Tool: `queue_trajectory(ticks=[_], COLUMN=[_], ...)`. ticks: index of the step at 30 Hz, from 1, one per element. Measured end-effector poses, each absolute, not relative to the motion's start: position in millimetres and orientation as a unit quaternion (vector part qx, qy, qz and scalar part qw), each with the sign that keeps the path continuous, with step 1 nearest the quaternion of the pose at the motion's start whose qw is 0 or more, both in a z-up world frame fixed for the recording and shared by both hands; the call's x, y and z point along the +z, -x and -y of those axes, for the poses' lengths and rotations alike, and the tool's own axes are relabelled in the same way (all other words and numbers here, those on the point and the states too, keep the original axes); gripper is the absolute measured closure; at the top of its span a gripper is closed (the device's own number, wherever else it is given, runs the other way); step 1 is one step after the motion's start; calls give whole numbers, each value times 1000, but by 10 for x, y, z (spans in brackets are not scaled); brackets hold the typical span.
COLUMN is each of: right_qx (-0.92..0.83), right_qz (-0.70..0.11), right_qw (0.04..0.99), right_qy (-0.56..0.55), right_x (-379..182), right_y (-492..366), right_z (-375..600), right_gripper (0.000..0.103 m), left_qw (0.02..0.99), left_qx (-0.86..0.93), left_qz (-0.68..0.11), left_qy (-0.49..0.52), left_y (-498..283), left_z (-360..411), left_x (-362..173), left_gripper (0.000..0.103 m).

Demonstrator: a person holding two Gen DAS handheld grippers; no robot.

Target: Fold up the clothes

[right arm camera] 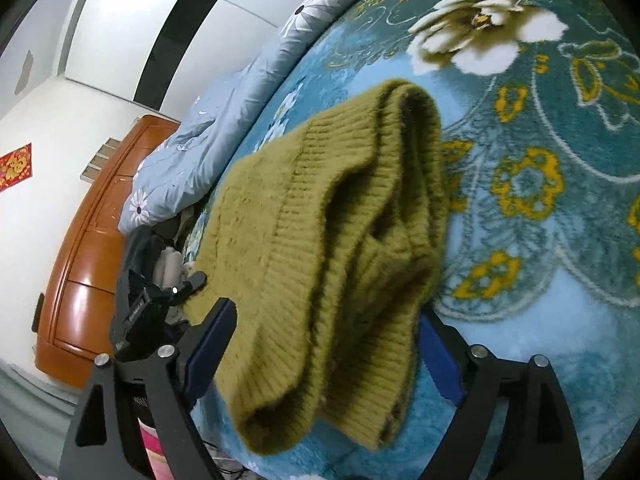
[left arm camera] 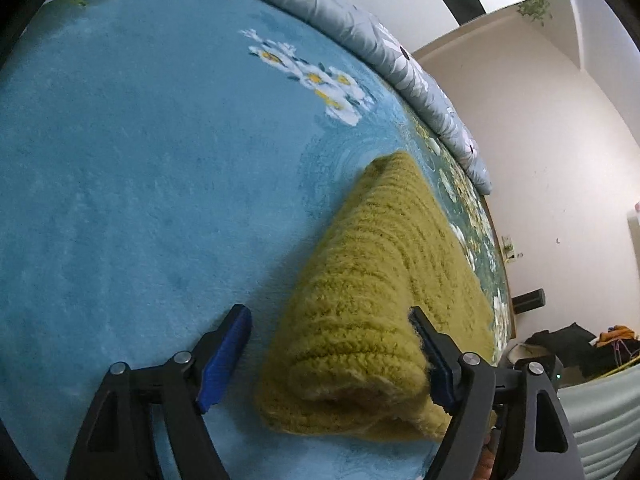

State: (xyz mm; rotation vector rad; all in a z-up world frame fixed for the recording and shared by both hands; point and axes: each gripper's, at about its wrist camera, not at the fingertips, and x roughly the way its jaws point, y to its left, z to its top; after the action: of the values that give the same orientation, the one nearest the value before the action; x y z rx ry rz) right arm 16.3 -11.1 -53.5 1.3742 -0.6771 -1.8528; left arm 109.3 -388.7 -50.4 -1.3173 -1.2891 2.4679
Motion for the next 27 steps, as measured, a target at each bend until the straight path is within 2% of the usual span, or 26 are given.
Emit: queue_trajectory(ticks=[3,5,7,8,9,11,16,21,24,27], right_qx=[-713,-713,-716,-719,-720,-714,-720,-729,-726,-726], right_qz=[281,288,288,286,286,294,285,267,256,253], right_qw=[355,352,347,343,340,346,351,335,325,323], right_qy=[-535,-534,-533,-533,-533,-533,-527,-534,-549,-552], right_x=[-542,-538,-529,-525,-524,-524,-420,-352,-394,-432], right_y=[-102,-78,-64,-52,-40,-6,183,562,704,690], right_z=[138,133,120,101,79,38,-9,-66,-87,-119], right_gripper=[15,19,31,44,52,55,58,58,58,57], left_qw=[49,62,66,66,67,72,112,154,141,129], left_qx=[791,786,788,790,791,789,772,777,797,805], left_qz=[437,446,440,435,433,436,449,399,357,350], left_qy=[425,423,426,426,427,427,435,463,467,461], left_y=[-1121,-1158,-1188,-1208,-1225,-1261,-1334,-1381,-1384,-1417], left_z=[3873,3839,3780,3750,3730,3696,3523,3057,2926,2975], left_x=[-539,-552,-540,-530,-524,-521,-526,-483,-404,-334], left_gripper=[22,22,22,22,22,23,23,23,23,23])
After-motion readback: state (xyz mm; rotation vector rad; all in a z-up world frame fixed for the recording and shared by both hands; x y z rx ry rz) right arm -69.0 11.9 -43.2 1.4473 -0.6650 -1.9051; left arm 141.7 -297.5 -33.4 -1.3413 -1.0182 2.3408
